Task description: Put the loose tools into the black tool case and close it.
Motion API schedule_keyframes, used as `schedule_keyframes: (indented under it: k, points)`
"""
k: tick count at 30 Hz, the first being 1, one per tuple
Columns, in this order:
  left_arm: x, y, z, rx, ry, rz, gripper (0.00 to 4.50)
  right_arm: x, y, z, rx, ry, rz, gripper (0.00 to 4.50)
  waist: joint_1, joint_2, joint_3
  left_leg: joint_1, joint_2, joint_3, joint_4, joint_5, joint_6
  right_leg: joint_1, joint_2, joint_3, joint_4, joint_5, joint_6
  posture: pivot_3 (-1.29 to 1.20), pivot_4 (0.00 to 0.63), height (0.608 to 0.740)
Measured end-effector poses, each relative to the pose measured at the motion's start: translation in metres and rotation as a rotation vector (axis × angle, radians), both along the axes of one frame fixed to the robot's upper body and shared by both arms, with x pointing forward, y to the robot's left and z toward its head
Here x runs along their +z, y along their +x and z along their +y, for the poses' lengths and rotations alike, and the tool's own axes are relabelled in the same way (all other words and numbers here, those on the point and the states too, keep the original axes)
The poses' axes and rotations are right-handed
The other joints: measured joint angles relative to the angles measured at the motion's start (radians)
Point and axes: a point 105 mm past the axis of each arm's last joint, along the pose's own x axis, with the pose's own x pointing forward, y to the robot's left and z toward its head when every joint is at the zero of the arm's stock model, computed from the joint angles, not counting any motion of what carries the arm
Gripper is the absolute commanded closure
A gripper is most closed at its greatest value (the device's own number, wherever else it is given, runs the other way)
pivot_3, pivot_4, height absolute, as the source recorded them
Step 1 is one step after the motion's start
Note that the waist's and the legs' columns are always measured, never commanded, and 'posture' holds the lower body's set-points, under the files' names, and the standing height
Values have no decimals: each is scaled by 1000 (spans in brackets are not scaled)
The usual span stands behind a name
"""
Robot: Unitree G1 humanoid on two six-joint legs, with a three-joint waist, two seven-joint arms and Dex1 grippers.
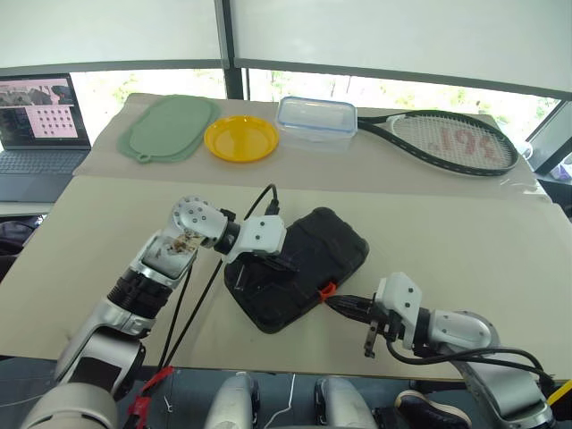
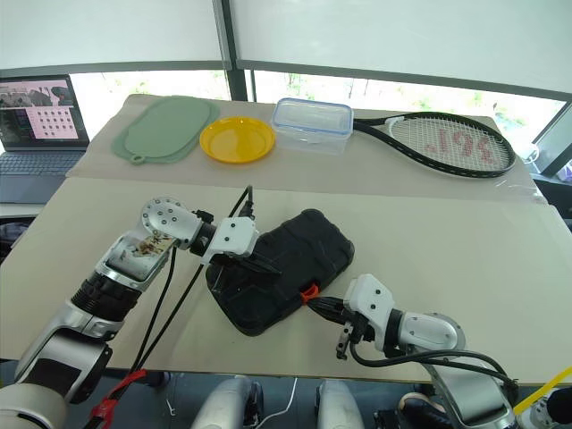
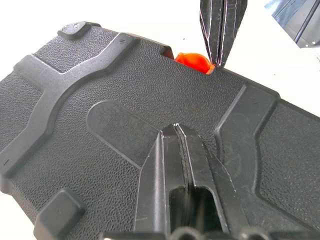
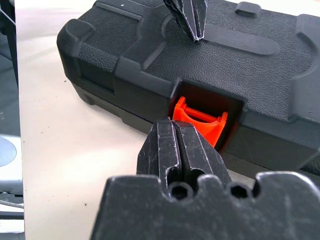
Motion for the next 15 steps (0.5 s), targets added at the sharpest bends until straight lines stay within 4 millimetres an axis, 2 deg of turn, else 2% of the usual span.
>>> schedule_keyframes:
  k: [4,5,7,9,10,11,15]
  points:
    - [0,3,1,11,-8,-5,4487,0,-4,-9,19,-70,7,4500,1,0,0,0,0,0,0,0,0,0,0,0,0,0,0,0,150,738]
    - [0,4,3,18,-11,-3,4241,2,-4,-13,23,-81,13,4500,1,0,0,0,0,0,0,0,0,0,0,0,0,0,0,0,150,738]
    - [3,9,13,64,-10,10,3789,7,-5,-27,25,-126,33,3921,-1,0,0,0,0,0,0,0,0,0,0,0,0,0,0,0,150,738]
    - [6,13,34,146,-13,51,3176,16,-4,-41,30,-149,50,3422,-8,0,0,1,1,0,-1,0,0,0,1,1,0,0,-1,0,150,738]
    - [8,13,50,203,-21,85,2778,22,-4,-51,26,-164,63,2937,-13,1,0,3,1,1,-3,0,0,0,1,1,0,0,-1,0,150,738]
    - [10,14,58,232,-23,101,2539,26,-3,-56,24,-165,68,2702,-13,1,0,4,2,0,-3,0,0,1,1,1,0,0,-2,0,150,738]
    - [13,0,111,437,-60,269,1369,51,-4,-82,44,-158,133,1412,-19,1,0,4,3,1,-6,0,0,0,0,1,0,-1,-2,0,150,738]
